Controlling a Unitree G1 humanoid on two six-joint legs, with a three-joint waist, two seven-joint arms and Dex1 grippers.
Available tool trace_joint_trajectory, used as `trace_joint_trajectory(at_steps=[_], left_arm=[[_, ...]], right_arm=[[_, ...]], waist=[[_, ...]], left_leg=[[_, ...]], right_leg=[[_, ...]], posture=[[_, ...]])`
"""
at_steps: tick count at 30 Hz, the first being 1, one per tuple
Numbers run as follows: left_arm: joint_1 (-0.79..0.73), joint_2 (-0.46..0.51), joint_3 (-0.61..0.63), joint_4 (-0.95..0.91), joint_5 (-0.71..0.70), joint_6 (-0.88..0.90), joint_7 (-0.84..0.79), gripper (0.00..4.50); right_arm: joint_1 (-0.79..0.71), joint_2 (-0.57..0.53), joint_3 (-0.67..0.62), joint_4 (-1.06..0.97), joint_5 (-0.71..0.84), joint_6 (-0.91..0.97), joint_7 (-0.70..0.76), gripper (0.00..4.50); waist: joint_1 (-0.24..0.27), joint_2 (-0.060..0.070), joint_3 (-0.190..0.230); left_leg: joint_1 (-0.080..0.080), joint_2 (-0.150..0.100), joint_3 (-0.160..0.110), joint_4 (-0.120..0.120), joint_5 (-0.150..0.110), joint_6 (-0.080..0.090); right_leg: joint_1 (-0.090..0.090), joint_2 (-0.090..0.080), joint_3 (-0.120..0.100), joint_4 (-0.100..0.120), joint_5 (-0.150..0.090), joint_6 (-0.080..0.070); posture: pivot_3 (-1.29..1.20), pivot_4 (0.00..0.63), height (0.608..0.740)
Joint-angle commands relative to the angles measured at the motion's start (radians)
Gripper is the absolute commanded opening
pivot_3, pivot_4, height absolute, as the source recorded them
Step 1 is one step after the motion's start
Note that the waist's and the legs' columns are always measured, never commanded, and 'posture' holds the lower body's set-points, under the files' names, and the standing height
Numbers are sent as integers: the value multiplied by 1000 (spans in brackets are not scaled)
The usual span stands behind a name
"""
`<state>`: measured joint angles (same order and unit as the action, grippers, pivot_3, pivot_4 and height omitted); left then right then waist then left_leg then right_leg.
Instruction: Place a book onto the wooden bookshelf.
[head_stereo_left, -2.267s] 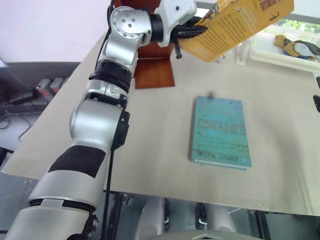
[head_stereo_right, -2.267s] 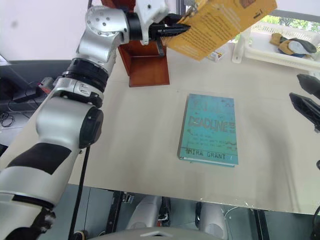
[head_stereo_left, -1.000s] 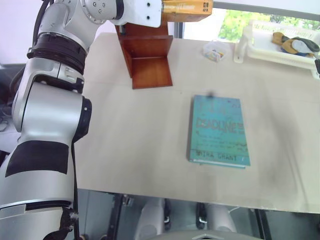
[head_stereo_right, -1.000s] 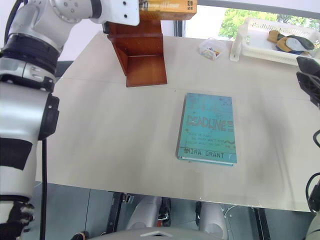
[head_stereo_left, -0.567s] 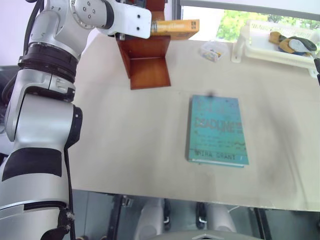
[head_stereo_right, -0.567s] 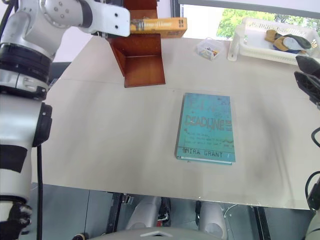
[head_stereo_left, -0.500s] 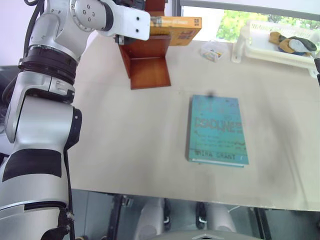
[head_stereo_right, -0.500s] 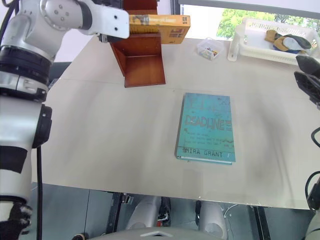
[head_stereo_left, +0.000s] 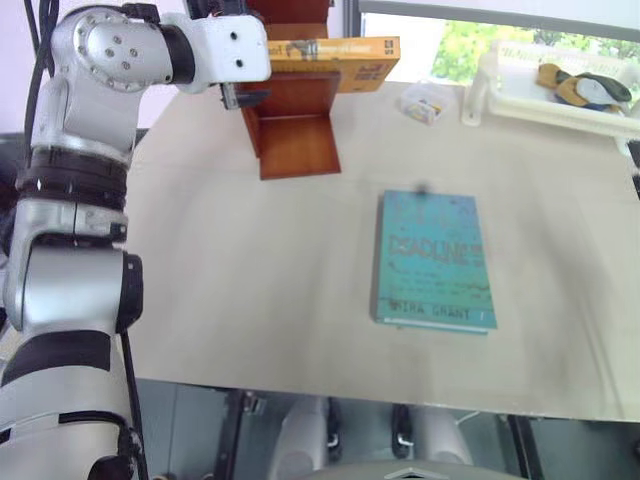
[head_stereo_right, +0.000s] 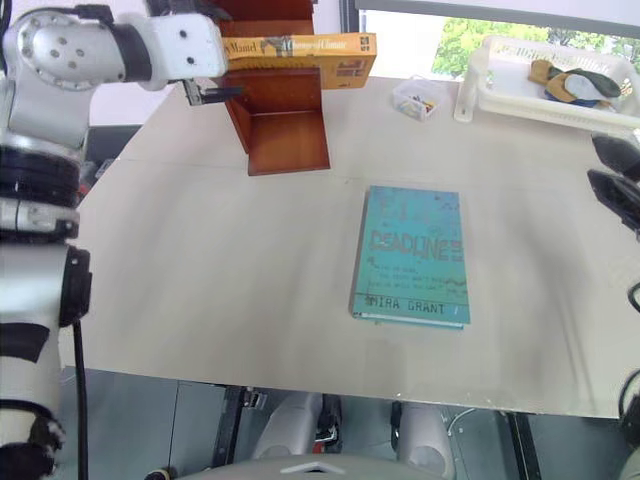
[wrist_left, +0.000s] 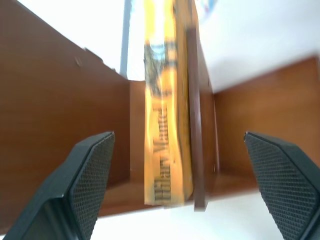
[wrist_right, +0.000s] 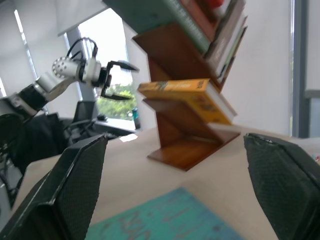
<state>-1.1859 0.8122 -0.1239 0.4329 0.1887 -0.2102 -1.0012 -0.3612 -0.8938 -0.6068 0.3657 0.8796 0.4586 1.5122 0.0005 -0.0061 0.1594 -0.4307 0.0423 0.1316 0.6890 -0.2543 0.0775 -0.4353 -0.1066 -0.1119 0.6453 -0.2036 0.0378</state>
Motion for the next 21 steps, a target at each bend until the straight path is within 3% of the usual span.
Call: trace_joint_trajectory(at_steps=[1,4,9,13,16,21], left_arm=[[182,-6,172,-333,-252,291,-16,4423],[444,1,285,-583,-421,593,-5,4423],[845,-44,403,-785,-554,759,47,4423],[1048,-69,470,-812,-618,812,77,4423],[1216,-95,492,-773,-595,738,70,4423],[1304,-104,506,-761,-611,709,84,4423]], right_arm=[[150,15,-87,-160,31,26,-30,4500],[294,5,-73,-188,-70,-54,-31,4500],[387,-10,-35,-140,-217,-202,-51,4500],[428,-40,-24,-70,-267,-239,-15,4500],[466,-56,-23,-13,-304,-279,0,4500],[479,-57,-23,24,-311,-304,-12,4500]], waist=[[0,0,0],[-7,1,-1],[-16,1,-1],[-5,0,-1],[-3,4,-4],[-1,3,-4]], left_leg=[[0,0,0,1,0,0],[5,0,0,1,0,0],[22,2,1,-1,-1,-1],[27,4,-1,-2,-4,-4],[27,6,-2,-3,-4,-4],[23,6,-4,-6,-3,-7]], right_leg=[[0,0,0,1,0,0],[4,1,1,1,0,0],[20,1,3,-3,-4,6],[23,-2,1,-3,-6,0],[23,-3,1,-3,-5,-1],[20,-4,0,-3,-7,-9]], posture=[[0,150,712],[0,150,712],[0,150,712],[0,150,712],[0,150,712],[0,150,712]])
